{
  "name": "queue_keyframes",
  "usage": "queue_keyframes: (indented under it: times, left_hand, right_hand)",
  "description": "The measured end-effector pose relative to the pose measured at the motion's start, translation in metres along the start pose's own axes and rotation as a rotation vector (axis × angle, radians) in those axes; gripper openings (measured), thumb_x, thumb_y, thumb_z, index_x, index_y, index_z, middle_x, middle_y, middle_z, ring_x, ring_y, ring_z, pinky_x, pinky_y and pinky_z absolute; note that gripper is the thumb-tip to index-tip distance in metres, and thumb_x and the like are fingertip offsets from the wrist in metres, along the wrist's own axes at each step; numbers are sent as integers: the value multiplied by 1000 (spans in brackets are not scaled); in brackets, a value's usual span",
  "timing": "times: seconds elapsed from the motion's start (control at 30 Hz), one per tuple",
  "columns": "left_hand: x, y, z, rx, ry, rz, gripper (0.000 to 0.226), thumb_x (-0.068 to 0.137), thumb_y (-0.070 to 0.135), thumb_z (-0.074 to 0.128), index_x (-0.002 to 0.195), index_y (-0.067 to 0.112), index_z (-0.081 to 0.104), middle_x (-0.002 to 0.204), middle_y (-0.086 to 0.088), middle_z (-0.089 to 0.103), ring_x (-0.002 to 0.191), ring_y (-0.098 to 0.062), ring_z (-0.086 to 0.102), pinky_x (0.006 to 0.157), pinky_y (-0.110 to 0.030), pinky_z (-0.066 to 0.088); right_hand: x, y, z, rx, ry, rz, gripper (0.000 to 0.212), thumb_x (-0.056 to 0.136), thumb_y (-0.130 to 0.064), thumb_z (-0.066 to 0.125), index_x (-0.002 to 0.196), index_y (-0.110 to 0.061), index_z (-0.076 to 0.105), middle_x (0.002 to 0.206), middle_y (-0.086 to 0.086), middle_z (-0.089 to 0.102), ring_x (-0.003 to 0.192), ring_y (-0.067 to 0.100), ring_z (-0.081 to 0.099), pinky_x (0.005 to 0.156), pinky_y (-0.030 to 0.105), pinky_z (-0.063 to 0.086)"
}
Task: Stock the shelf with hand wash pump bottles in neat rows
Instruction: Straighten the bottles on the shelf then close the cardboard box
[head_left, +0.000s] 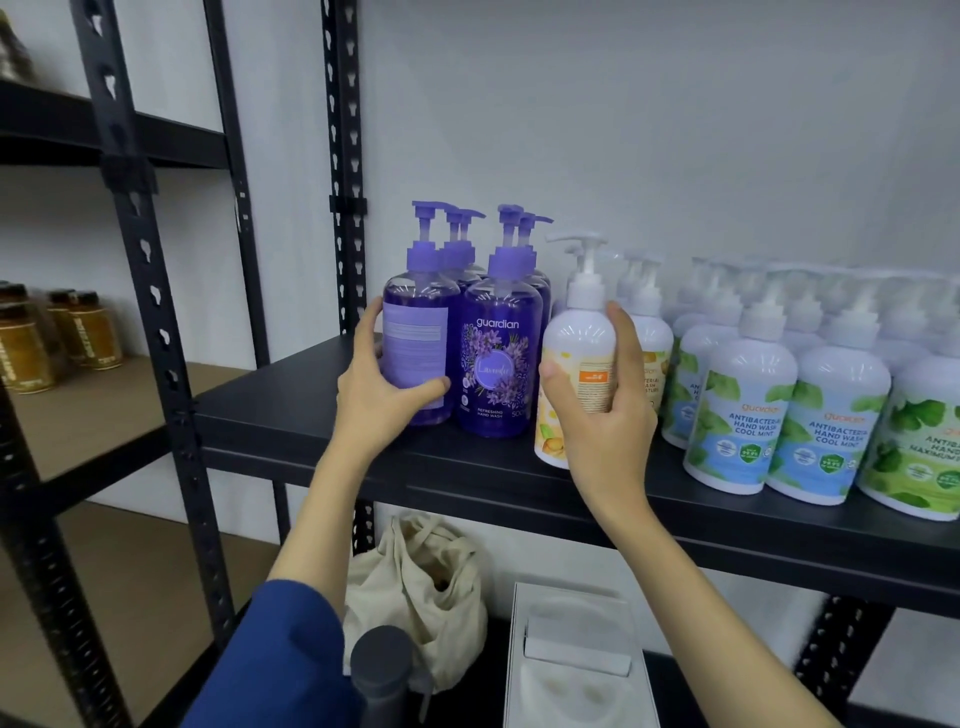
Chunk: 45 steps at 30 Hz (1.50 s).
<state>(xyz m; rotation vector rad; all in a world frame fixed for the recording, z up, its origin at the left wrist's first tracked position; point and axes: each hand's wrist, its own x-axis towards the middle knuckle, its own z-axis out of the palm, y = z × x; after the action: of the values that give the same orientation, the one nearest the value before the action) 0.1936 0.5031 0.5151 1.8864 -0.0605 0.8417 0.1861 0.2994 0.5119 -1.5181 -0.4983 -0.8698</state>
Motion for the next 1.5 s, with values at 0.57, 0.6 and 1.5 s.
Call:
queue_keyframes:
  times: [0.57, 0.6, 1.5]
  left_hand:
    - [16, -7, -17, 11, -175, -36, 118, 50, 36, 92, 146, 35, 23, 131, 10, 52, 118, -11, 52, 103, -42, 45]
    - [18, -6, -21, -48, -249, -58, 117, 52, 29, 92, 146, 36, 23, 130, 13, 52, 116, -8, 53, 103, -40, 45]
    - [2, 8, -14, 209, -134, 83, 135, 55, 33, 88, 145, 50, -11, 152, 1, 23, 133, -13, 32, 108, -43, 31]
  right_hand:
    - [-1, 1, 1, 14, -5, -32, 62, 81, -24, 70, 130, -42, 36, 129, -1, 56, 100, 2, 58, 73, 1, 42]
    - [-1, 2, 1, 14, -5, -31, 62, 81, -25, 69, 130, -42, 36, 129, 0, 56, 100, 1, 58, 73, 1, 42]
    - [-2, -2, 2, 8, 6, -35, 61, 79, -28, 67, 130, -41, 36, 136, 0, 50, 102, -10, 55, 74, 0, 41]
